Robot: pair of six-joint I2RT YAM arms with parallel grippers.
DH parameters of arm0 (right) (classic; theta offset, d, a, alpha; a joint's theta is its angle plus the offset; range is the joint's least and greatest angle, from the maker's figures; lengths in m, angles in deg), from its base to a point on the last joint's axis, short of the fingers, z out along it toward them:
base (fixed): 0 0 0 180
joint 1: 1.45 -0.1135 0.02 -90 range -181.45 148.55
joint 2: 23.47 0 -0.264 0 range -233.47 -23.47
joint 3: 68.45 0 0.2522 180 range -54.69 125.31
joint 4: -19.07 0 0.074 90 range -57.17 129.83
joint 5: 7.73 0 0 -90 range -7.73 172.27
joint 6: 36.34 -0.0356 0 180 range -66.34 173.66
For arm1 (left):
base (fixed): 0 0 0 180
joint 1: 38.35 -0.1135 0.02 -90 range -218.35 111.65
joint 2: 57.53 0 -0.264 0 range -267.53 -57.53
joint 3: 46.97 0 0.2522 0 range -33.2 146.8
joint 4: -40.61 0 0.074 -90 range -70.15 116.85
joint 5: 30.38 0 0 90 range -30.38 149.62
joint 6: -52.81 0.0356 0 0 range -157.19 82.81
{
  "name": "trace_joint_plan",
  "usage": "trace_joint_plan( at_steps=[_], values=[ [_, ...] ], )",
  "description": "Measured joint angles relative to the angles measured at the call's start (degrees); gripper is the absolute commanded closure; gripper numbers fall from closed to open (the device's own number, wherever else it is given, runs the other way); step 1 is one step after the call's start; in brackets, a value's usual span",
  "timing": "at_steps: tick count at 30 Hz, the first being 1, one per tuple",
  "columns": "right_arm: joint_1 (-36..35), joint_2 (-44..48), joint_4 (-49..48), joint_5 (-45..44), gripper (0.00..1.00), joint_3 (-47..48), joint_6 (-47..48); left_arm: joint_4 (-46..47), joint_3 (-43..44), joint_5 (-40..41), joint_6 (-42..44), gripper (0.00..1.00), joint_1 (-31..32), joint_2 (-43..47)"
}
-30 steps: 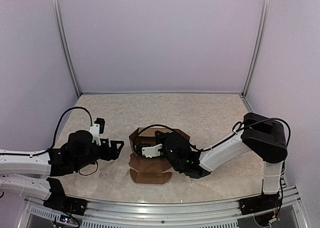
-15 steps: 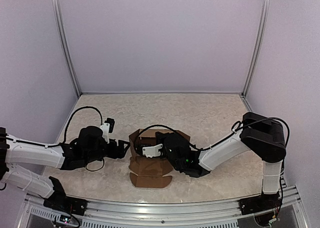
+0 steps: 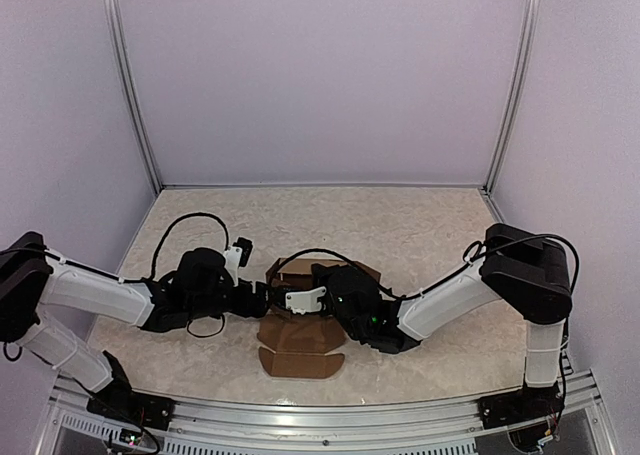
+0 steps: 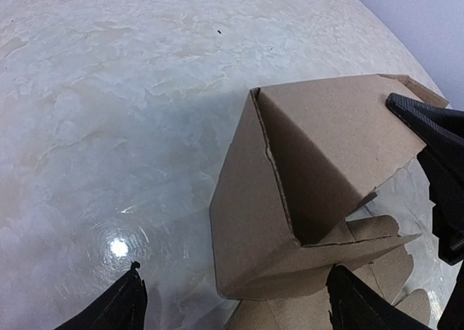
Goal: Fold the paper box
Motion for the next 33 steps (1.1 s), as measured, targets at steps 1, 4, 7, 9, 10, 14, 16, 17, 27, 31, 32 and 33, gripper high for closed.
trace_joint_plan(
  at_steps=[1, 4, 7, 9, 10, 14, 16, 17, 27, 31, 32, 33],
  values=[
    [0.0, 0.0, 0.0, 0.0, 1.0, 0.0, -0.09, 0.39, 0.33, -0.35, 0.0, 0.17, -0.02, -0.5],
    [0.0, 0.0, 0.0, 0.0, 1.0, 0.0, -0.46, 1.6, 1.16, -1.31, 0.0, 0.17, -0.02, -2.19],
    [0.0, 0.0, 0.02, -0.02, 1.0, 0.0, -0.81, 2.69, 1.27, -1.9, -0.02, 0.17, -0.02, -3.63],
    [0.0, 0.0, 0.02, -0.02, 1.0, 0.0, -1.01, 3.17, 1.27, -1.97, -0.02, 0.18, -0.02, -4.7],
    [0.0, 0.0, 0.02, -0.02, 1.0, 0.0, -1.11, 3.39, 1.27, -1.97, -0.02, 0.18, -0.02, -5.05],
    [0.0, 0.0, 0.04, -0.02, 1.0, 0.0, -1.38, 4.83, 1.29, -1.95, -0.02, 0.22, 0.0, -7.04],
    [-0.02, 0.0, 0.04, -0.04, 1.0, 0.0, -1.55, 5.18, 1.75, -1.92, -0.09, 0.23, 0.0, -8.17],
    [-0.02, 0.0, 0.04, -0.07, 1.0, 0.0, -1.66, 5.33, 2.14, -1.92, -0.02, 0.24, 0.07, -8.76],
    [-0.63, -0.11, 0.07, -1.09, 1.0, 0.0, -3.15, 6.93, 3.45, -1.22, 0.02, 0.32, 1.03, -10.54],
    [-1.4, -1.33, -1.07, -2.49, 1.0, 0.39, -3.37, 6.8, 4.09, -0.74, 0.15, 0.37, 1.57, -11.1],
    [-1.57, -1.51, -1.31, -2.82, 1.0, 0.44, -3.5, 6.78, 4.22, -0.55, 0.15, 0.38, 1.75, -11.3],
    [-1.7, -1.64, -1.51, -3.13, 1.0, 0.48, -3.65, 6.71, 4.39, -0.48, 0.17, 0.4, 1.81, -11.5]
  ],
)
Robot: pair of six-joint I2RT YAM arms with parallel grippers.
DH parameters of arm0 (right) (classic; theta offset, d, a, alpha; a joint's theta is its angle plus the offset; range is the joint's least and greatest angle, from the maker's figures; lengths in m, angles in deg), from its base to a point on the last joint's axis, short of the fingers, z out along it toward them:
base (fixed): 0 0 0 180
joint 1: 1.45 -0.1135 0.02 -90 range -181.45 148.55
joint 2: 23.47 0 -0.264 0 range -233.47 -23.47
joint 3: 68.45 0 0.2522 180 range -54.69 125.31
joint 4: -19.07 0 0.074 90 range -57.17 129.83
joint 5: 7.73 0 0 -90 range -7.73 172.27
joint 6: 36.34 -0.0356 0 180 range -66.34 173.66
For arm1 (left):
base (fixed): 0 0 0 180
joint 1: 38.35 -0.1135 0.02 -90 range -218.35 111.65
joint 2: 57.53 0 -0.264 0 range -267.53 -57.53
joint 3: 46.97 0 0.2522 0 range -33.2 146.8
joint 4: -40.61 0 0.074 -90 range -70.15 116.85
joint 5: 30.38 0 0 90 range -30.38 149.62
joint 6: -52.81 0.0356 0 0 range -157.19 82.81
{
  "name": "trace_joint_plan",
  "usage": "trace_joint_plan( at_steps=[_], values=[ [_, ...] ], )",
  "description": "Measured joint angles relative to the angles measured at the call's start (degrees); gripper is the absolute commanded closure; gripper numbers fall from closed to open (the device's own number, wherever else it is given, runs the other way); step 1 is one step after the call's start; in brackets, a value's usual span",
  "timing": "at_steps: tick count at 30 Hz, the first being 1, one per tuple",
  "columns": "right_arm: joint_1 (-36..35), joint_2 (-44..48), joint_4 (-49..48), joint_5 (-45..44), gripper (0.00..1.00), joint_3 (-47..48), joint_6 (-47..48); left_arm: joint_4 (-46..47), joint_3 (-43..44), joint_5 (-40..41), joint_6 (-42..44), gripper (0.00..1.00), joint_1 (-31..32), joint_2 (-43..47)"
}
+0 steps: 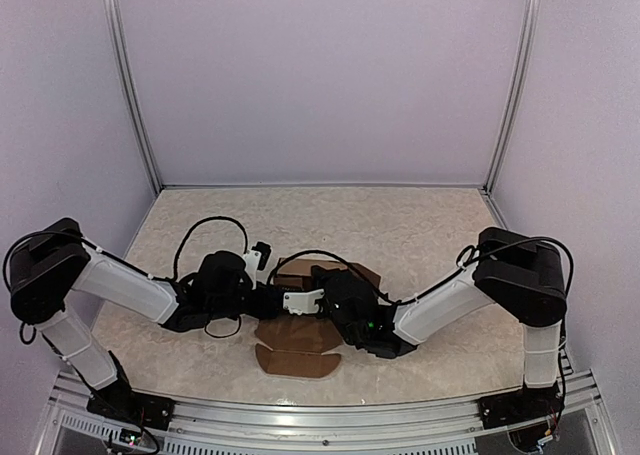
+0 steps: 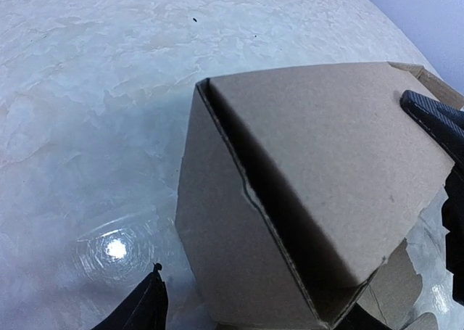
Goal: Fold the paper box
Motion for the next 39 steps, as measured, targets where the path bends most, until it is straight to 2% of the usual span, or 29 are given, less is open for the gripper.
trace_joint_plan(
  at_steps=[3, 8, 10, 19, 21, 22, 23, 25, 27, 30, 35, 39],
  values=[
    [-0.28, -0.2, -0.15, -0.81, 1.0, 0.07, -0.46, 0.0, 0.74, 0.13, 0.02, 0.51, 0.26, -0.66],
    [-0.31, -0.22, 0.55, -1.88, 1.0, 0.44, -1.46, 0.0, 1.57, 0.39, 0.28, 0.78, 0.48, -1.53],
    [-0.33, -0.22, 1.25, -2.27, 1.0, 0.68, -2.01, -0.02, 1.7, 0.7, 0.26, 0.85, 0.48, -1.81],
    [-0.42, -0.22, 6.16, -4.28, 1.0, 2.78, -5.27, -0.04, 2.38, 3.67, 0.68, 1.0, 0.42, -2.32],
    [-0.44, -0.2, 7.87, -4.5, 1.0, 3.48, -6.56, -0.07, 2.43, 4.2, 0.7, 1.0, 0.37, -2.34],
    [-0.44, -0.17, 8.94, -4.57, 0.98, 3.89, -7.28, -0.07, 2.43, 4.48, 0.7, 1.0, 0.33, -2.34],
    [-0.44, -0.13, 10.14, -4.63, 0.91, 4.31, -8.15, -0.07, 2.43, 4.81, 0.72, 1.0, 0.31, -2.34],
    [-0.48, 0.39, 13.03, -4.52, 0.7, 5.03, -10.14, -0.11, 2.45, 5.31, 0.85, 1.0, 0.33, -2.29],
    [-0.52, 1.09, 17.07, -4.13, 0.53, 5.86, -13.57, -0.94, 2.75, 6.32, 1.25, 1.0, 0.55, -2.19],
    [-1.05, 2.49, 22.12, -1.84, 0.38, 7.26, -18.64, -2.84, 3.63, 7.39, 1.86, 1.0, 0.76, -2.12],
    [-2.32, 7.56, 29.81, 4.15, 0.27, 9.38, -25.86, -3.39, 5.09, 6.6, 3.21, 1.0, 2.89, -1.79],
    [-2.49, 13.4, 36.11, 9.33, 0.23, 9.4, -31.43, -4.15, 6.03, 6.36, 4.35, 1.0, 2.89, -1.53]
  ],
)
